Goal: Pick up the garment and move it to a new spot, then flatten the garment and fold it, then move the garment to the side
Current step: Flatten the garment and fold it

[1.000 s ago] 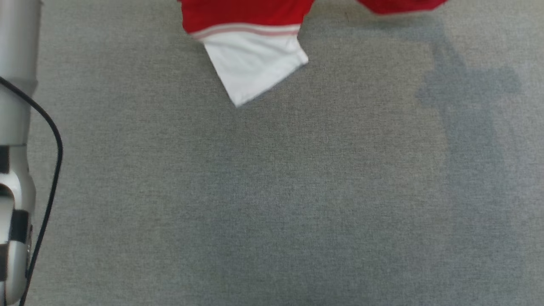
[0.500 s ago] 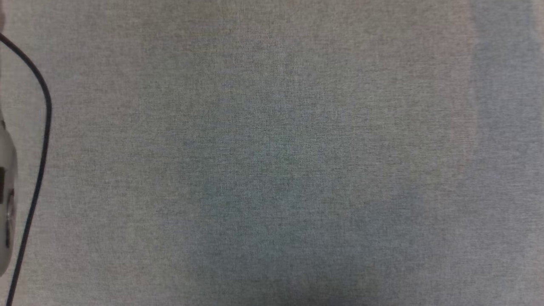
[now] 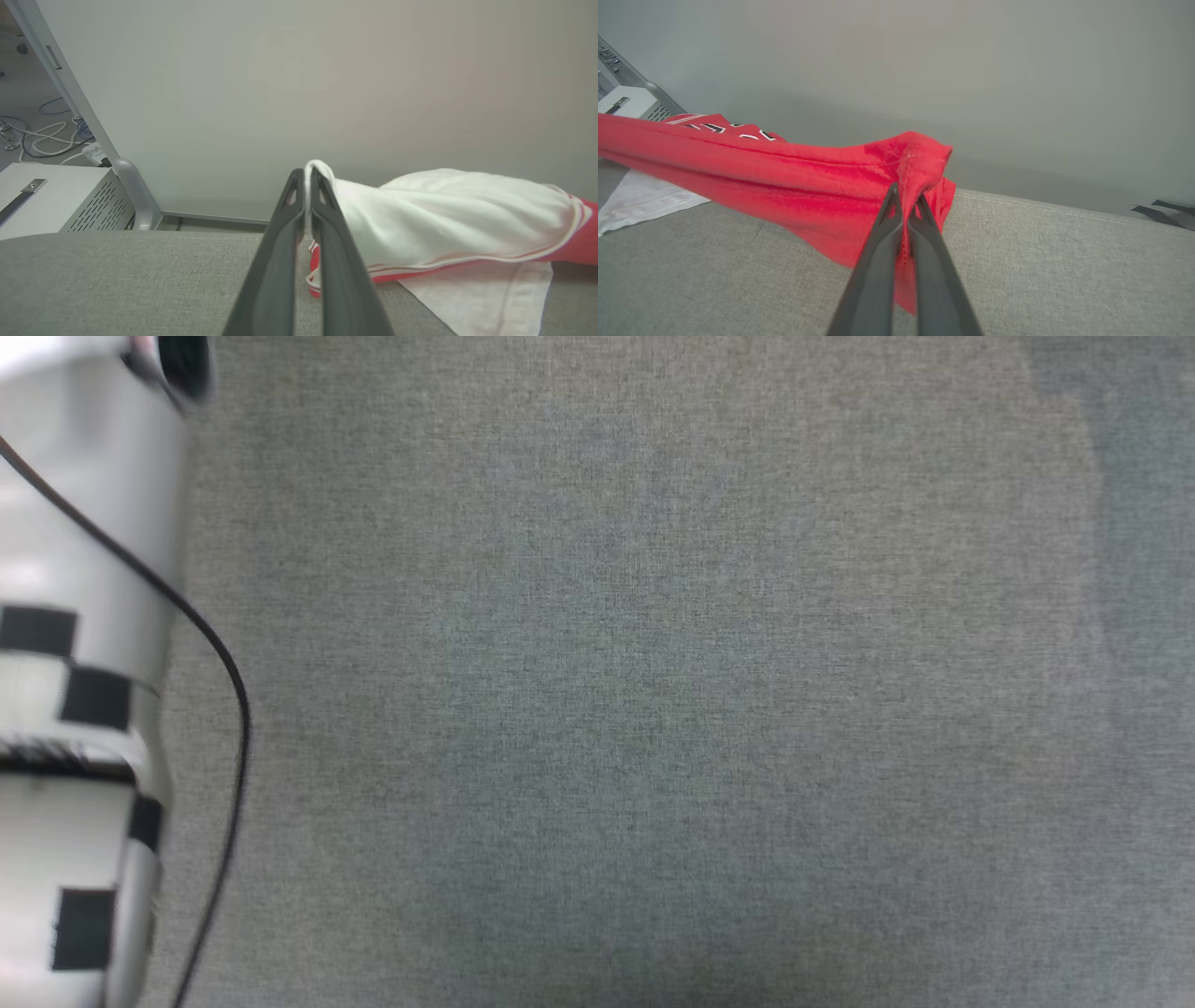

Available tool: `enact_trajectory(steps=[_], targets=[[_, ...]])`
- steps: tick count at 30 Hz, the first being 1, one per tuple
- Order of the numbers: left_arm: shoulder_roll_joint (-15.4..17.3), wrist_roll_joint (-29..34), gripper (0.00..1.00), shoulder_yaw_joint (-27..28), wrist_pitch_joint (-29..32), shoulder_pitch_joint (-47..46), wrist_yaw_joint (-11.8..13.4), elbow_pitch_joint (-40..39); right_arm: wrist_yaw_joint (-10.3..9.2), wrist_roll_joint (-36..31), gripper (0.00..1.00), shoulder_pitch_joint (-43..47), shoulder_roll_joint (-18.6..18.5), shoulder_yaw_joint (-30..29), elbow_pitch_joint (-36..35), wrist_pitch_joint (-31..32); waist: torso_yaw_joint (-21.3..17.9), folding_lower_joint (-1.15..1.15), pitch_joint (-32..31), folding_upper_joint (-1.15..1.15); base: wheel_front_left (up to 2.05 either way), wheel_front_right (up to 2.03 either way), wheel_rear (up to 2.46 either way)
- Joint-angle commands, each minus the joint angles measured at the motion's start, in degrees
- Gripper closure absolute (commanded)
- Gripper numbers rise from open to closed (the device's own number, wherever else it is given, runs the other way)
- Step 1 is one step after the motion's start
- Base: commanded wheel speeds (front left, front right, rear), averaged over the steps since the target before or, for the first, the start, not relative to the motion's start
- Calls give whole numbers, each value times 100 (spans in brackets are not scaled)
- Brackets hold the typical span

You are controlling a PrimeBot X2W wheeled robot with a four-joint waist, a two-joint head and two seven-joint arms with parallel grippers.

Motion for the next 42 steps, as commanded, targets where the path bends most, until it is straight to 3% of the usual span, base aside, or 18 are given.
enact_trajectory(steps=[1, 8, 14, 20, 30, 42], targets=[[-33, -71, 100, 36, -60, 362, -36, 16, -10, 130, 100, 326, -108, 66, -83, -130, 12, -1, -228, 0, 0, 0, 0], [1, -258, 100, 91, -146, 1900, -93, -330, -10, 679, 100, 1672, -370, 264, -481, -542, -7, -1, -875, 0, 0, 0, 0], [162, -322, 100, 124, -158, 3310, 30, -1153, -10, 1064, 100, 2691, -533, 321, -845, -766, -12, -1, -1455, 0, 0, 0, 0], [415, -510, 100, 231, 225, 4723, 422, -2261, -10, 1334, 100, 3592, -694, 282, -1121, -824, -34, -1, -2005, 0, 0, 0, 0], [731, -729, 100, 419, 892, 7082, 1388, -4786, -10, 1510, 100, 4958, -870, 15, -1531, -850, 3, -1, -2659, 0, 0, 0, 0], [936, -857, 100, 441, 1435, 8965, 2098, -6383, -10, 1677, 100, 6657, -934, -729, -2133, -706, 80, -1, -3036, 0, 0, 0, 0]])
